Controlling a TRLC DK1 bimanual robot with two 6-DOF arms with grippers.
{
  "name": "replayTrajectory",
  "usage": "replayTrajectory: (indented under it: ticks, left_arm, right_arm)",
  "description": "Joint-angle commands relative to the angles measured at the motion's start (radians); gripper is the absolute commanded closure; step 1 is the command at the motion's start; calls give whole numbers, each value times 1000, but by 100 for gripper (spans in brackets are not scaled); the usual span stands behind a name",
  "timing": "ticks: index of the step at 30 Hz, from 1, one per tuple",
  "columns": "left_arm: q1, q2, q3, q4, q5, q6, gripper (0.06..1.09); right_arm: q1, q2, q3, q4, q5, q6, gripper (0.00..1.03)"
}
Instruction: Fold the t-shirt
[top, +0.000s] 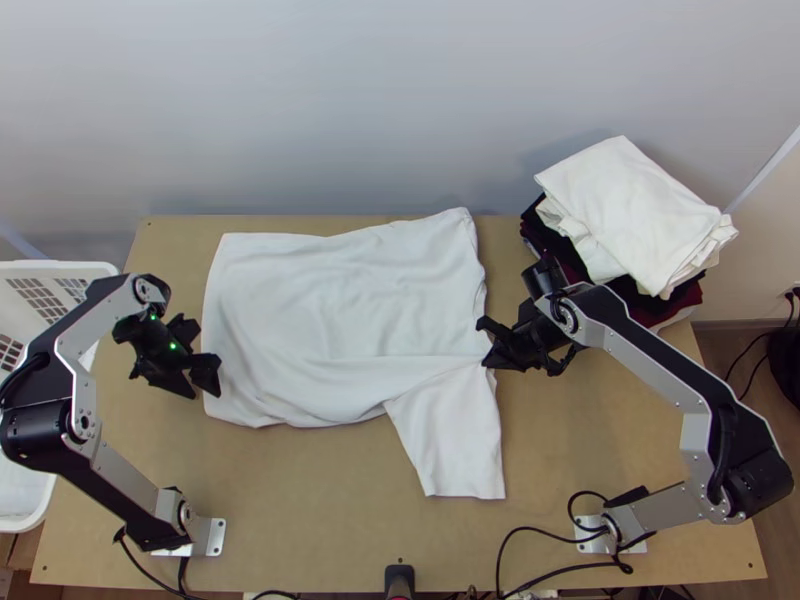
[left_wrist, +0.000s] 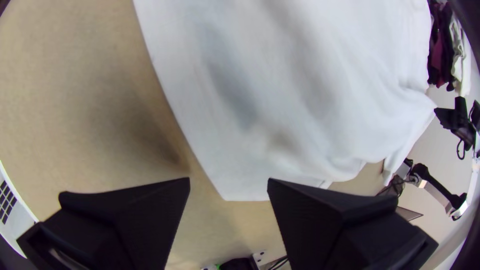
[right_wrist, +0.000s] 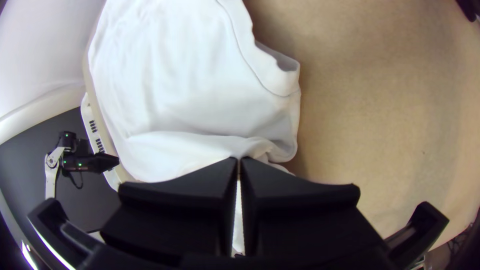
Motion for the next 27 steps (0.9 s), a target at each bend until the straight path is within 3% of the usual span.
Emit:
replayTrajectory:
  ticks: [1,13,14,16,17,18,27]
  left_arm:
    - [-6,15,-32,3,12,-13,34]
    - [-43,0,-113,36,53,-13,34]
    - [-48,-6,-126,52,53,-13,38]
    - [-54,-17,-143,70,53,-13,73]
    - [-54,-23,-144,87,53,-15,96]
    - [-51,-25,-139,92,53,-15,104]
    - [11,-26,84,-14,55,-5,104]
  right_arm:
    - [-7,-38,13,-5,7,-2,100]
    - [0,-34,24,-2,8,-2,100]
    - [-2,-34,24,-2,8,-2,100]
    - [-2,-37,24,-2,13,-4,100]
    - [-4,-38,22,-2,15,-4,100]
    - [-4,-40,19,-2,15,-5,100]
    - [-8,-49,-10,-2,18,-12,100]
